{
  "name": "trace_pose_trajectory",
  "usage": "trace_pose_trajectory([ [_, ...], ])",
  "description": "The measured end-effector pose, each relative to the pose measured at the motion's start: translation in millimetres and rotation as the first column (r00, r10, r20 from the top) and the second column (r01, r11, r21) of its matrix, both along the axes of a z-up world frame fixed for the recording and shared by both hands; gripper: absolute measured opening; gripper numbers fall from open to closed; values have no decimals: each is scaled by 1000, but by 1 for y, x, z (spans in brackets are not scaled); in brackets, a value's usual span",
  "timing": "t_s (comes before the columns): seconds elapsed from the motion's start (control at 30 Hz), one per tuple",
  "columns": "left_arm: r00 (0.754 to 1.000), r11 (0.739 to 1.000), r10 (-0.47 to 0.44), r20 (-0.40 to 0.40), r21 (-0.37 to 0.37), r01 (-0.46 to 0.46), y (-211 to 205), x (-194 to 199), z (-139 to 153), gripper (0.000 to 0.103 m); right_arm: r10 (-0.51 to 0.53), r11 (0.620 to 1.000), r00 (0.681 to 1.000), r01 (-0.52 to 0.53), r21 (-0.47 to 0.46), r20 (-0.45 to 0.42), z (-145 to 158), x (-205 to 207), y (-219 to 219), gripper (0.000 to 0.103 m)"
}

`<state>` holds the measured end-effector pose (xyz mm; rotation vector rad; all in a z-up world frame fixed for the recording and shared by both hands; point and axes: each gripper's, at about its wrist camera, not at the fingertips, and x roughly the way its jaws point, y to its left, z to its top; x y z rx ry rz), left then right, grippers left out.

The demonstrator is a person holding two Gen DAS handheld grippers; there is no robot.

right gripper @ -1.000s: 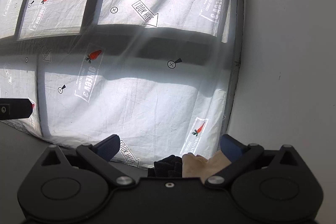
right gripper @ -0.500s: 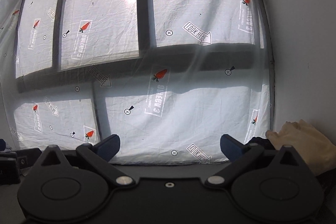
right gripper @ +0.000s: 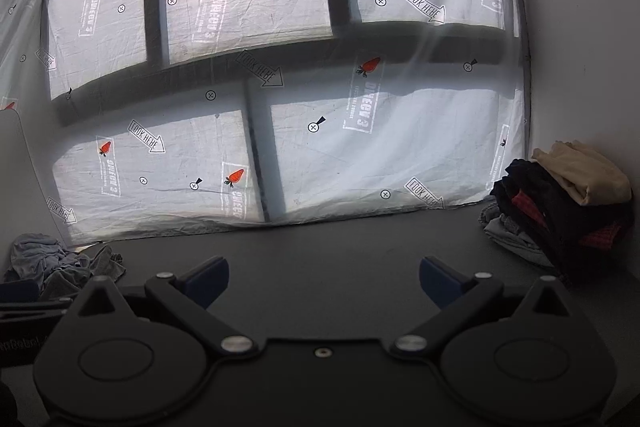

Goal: Fold clothes

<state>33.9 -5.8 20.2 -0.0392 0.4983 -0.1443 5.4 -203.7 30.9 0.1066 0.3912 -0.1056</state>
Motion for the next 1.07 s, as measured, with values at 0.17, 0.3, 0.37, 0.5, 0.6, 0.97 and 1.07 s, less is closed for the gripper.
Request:
trace_pose_trajectory([
  [0.17,998,998,-1,-59,56,5,24,-21,-8,103,19,1000,993,-20,-6,-116,-7,-30,41,103],
  [0.3,993,999,-3,-120,50,9,40,-40,-17,103,49,999,982,-52,-10,-180,-19,-52,61,103],
  [0.37,989,999,4,-146,40,2,47,-48,-22,103,40,999,978,-46,-24,-203,-25,-60,66,103],
  [0.5,984,999,23,-176,39,-16,56,-58,-30,103,17,999,972,-23,-22,-233,-33,-72,69,103],
  [0.6,982,999,24,-188,41,-17,62,-66,-31,103,2,1000,972,-7,-22,-235,-34,-79,71,103],
  [0.97,986,998,13,-167,65,-3,72,-83,-28,103,24,1000,974,-26,-7,-226,-34,-96,84,103],
  [1.07,986,998,10,-165,64,1,71,-86,-26,103,28,1000,974,-30,-6,-224,-33,-98,86,103],
])
